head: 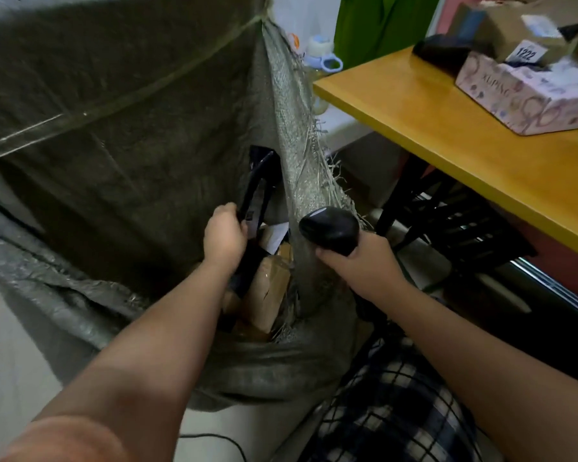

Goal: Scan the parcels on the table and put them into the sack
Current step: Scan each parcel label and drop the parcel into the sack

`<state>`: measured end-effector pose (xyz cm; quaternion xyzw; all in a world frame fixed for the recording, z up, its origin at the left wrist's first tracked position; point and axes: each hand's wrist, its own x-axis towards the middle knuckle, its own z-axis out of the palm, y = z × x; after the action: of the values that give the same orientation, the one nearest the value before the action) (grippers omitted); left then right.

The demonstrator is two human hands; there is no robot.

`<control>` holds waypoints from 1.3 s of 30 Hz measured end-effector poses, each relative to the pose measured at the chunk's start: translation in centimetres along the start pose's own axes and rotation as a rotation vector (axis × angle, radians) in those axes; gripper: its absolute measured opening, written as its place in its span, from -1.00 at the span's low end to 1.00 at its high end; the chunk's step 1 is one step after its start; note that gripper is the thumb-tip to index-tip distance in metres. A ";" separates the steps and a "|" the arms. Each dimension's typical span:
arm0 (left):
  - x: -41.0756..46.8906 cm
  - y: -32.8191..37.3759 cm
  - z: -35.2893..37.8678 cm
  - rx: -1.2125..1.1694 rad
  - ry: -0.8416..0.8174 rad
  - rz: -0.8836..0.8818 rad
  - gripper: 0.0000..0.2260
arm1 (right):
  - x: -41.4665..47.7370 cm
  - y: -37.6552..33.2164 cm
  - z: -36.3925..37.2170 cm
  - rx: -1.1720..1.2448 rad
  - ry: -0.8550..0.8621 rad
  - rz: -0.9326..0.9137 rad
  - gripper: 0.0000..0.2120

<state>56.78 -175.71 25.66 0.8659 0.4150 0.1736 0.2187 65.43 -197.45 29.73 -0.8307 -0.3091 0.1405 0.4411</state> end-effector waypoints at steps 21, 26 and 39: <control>-7.0 18.8 0.0 -0.264 -0.050 0.654 -0.87 | -4.9 0.9 -14.6 0.199 0.478 0.066 -0.84; -9.6 28.3 2.2 -0.380 -0.140 0.845 -0.80 | -9.2 2.8 -22.9 0.205 0.717 0.095 -0.82; -7.1 45.5 5.8 0.006 -0.359 0.929 -0.17 | -14.4 6.7 -29.2 0.495 0.877 0.200 -0.89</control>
<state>84.57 -208.22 43.69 0.9762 -0.0585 0.0998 0.1836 71.72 -228.34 40.39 -0.7076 0.0285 -0.1108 0.6973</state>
